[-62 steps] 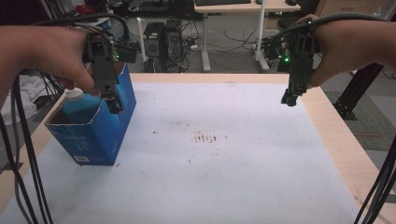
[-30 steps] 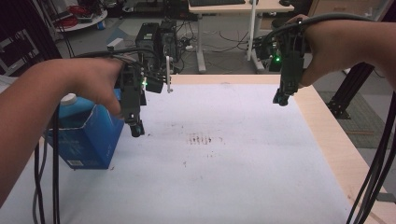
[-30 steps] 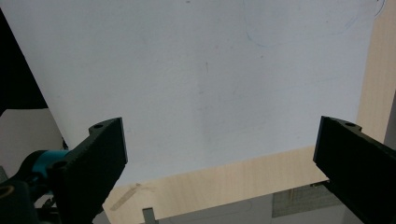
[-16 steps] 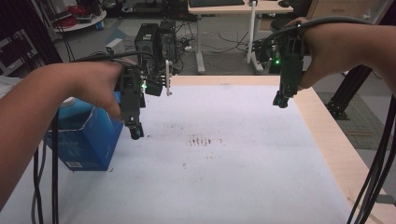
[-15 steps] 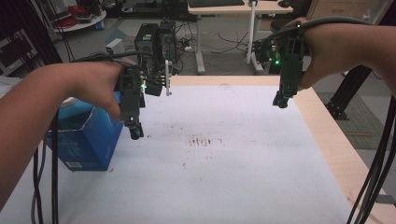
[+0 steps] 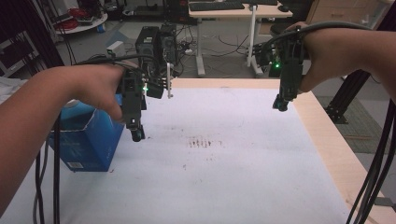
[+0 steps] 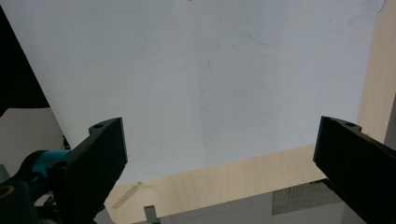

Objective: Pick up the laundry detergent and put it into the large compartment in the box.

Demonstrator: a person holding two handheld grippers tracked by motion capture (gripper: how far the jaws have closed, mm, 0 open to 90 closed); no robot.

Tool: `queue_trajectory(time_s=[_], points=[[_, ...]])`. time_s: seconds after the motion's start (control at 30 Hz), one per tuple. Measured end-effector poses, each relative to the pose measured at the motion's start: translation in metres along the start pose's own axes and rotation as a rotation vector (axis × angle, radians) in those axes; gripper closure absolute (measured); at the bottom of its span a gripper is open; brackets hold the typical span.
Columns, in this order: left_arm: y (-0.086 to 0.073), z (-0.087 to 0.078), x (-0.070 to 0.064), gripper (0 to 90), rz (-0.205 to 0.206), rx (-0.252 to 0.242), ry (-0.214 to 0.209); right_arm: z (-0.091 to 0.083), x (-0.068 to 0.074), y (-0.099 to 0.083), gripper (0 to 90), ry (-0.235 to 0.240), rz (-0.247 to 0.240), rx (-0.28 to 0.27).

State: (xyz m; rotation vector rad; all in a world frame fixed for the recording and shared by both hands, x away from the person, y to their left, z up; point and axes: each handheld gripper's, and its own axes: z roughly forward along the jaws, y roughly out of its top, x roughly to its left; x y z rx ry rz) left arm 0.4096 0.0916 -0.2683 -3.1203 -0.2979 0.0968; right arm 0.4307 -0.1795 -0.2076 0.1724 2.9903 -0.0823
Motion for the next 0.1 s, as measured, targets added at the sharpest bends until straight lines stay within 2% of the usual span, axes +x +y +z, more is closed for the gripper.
queue_trajectory(time_s=[0.1], points=[[0.0002,-0.0003,0.0001,1.7,0.001,-0.005,-0.004,0.0005,0.002,0.0006,1.8,-0.002,0.003,0.003]])
